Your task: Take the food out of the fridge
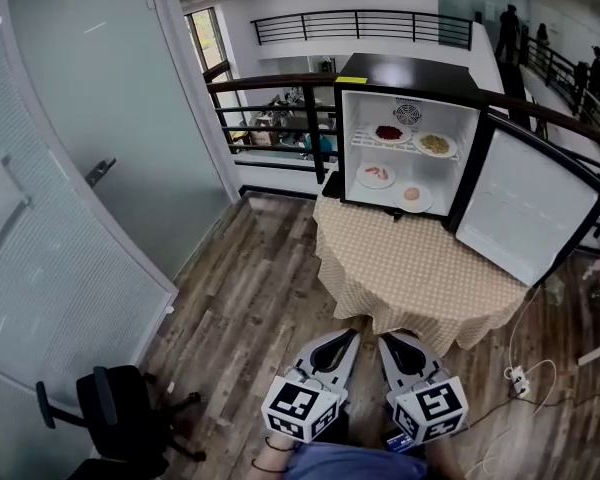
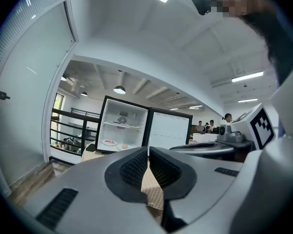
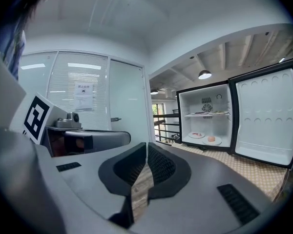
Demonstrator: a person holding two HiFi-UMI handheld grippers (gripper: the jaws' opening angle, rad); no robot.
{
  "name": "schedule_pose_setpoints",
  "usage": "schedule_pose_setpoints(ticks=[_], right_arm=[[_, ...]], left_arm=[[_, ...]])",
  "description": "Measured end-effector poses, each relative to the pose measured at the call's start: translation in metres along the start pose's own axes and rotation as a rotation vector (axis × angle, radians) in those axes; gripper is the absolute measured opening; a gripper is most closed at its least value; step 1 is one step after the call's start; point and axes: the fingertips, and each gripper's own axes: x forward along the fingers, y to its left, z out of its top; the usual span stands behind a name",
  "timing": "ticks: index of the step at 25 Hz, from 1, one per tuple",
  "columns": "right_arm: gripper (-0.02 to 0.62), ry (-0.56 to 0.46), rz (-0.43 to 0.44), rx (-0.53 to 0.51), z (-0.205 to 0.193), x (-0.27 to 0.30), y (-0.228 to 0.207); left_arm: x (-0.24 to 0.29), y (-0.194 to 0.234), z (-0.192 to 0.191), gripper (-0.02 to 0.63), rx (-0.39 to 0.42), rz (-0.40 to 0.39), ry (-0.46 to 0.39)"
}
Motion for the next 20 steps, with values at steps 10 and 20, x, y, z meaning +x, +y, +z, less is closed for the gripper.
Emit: schedule_pose_setpoints(ticks=[10, 20], right_arm=[[0.026, 0.021, -0.063, 0.023, 0.029, 0.101, -0.041], [0.027, 0.032, -0.175, 0.048, 0.037, 0.165, -0.076]], left_arm=[[0.069, 0.095, 0.031, 0.018, -0.024, -0.066, -0.013], [0.121, 0.162, 0.042, 0.018, -0.027, -0.139, -0.014]])
